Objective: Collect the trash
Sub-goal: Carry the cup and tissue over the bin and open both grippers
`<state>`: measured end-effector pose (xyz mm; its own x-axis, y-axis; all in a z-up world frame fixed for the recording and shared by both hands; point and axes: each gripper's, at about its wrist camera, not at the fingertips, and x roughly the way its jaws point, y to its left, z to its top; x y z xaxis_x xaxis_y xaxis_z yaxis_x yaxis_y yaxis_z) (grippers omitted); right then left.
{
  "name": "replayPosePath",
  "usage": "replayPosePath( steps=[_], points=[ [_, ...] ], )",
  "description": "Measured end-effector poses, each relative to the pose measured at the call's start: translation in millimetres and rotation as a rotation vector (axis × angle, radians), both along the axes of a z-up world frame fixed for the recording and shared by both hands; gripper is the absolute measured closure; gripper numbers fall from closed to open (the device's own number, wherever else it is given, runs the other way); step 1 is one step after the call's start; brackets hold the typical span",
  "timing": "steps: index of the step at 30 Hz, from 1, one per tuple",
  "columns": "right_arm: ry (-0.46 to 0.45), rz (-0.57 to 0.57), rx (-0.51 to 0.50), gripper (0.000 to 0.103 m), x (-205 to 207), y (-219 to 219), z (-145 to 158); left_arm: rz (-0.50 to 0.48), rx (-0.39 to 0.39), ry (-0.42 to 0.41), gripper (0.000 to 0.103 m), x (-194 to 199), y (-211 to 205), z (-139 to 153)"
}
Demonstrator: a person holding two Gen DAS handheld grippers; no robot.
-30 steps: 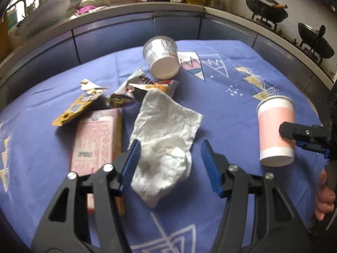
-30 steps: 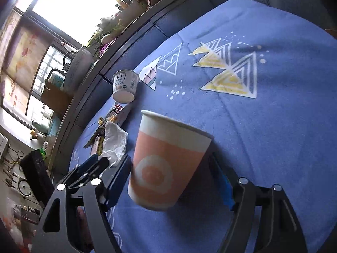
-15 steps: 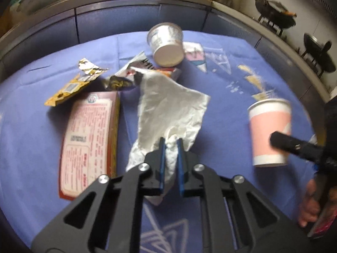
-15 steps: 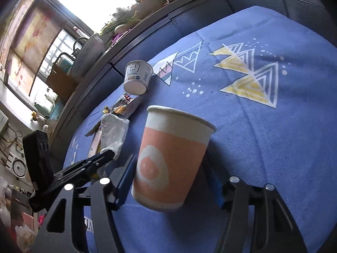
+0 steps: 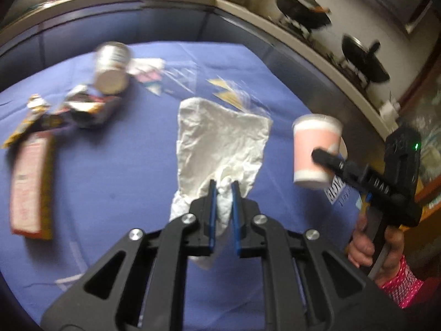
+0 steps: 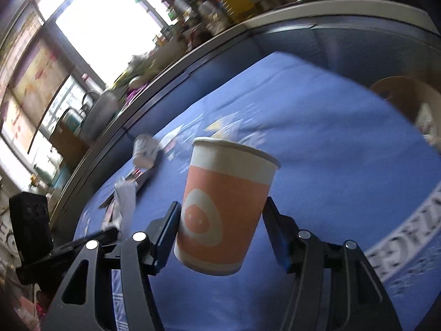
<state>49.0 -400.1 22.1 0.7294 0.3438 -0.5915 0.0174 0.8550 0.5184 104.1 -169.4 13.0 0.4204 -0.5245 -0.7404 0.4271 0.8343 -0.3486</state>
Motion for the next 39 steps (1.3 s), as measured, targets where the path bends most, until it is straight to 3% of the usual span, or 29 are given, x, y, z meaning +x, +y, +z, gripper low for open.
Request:
replayPosePath(
  steps=[13,18,22,24,27,30,35,39],
  points=[
    [-0.044,-0.359,0.048,0.044,-29,-188,-8,-0.392,0.029,-0.008,0.094,53,-241,26],
    [-0.053,-0.466,-0.010,0.043,-29,-251,-5,-0.467,0.059,-0.006,0.094,75,-329,20],
    [-0.034,-0.463,-0.063,0.043,-13,-274,-9,-0.488,0.103,0.010,0.093,92,-381,0],
    [-0.025,-0.453,-0.067,0.042,-6,-281,-16,-0.483,0.124,0.013,0.093,98,-393,-9],
    [-0.018,-0.439,-0.052,0.041,5,-285,-22,-0.471,0.154,0.024,0.083,104,-404,-21],
    [-0.019,-0.420,-0.028,0.038,16,-285,-28,-0.453,0.178,0.016,0.065,108,-411,-22],
    [-0.008,-0.423,-0.050,0.032,30,-283,-29,-0.408,0.109,-0.019,0.063,108,-382,7],
    [-0.053,-0.435,-0.075,0.031,32,-278,-5,-0.376,0.024,-0.068,0.063,101,-346,47]
  ],
)
